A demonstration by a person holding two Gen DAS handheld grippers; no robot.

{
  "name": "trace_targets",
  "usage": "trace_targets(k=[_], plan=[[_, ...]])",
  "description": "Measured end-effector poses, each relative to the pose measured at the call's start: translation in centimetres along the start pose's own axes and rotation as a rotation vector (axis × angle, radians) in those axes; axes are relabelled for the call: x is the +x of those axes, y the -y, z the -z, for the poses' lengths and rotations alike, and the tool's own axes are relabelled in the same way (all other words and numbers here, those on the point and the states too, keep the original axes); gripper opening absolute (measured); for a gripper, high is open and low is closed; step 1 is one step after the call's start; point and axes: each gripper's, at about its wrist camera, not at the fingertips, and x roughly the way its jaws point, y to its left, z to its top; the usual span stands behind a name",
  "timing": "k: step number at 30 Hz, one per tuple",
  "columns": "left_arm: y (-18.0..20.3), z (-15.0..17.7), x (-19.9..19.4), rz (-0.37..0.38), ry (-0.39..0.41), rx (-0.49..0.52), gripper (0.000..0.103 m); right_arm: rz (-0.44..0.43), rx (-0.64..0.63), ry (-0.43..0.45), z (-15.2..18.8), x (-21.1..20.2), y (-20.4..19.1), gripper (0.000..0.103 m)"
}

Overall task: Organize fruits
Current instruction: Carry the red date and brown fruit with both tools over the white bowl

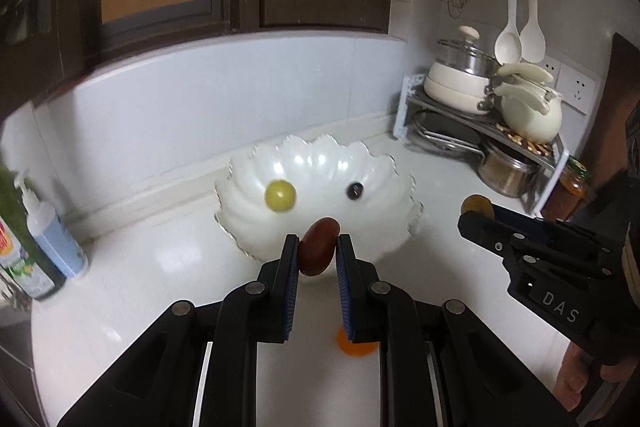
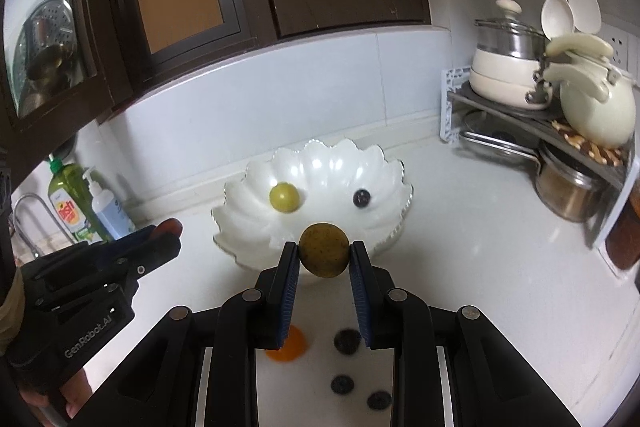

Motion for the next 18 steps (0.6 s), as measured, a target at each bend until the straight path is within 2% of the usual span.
trace_targets(k=[6,18], plan=[[-0.4,-2.1,1.2,-0.025,0.018,0.03,0.019,0.01,-0.016,0.006,-2.0,1.3,-0.6,0.027],[-1.7,-4.9,6.0,0.007,-0.076,0.014,0.019,0.024,-0.03,-0.065,-5.0,6.0,-0.6,0.027]])
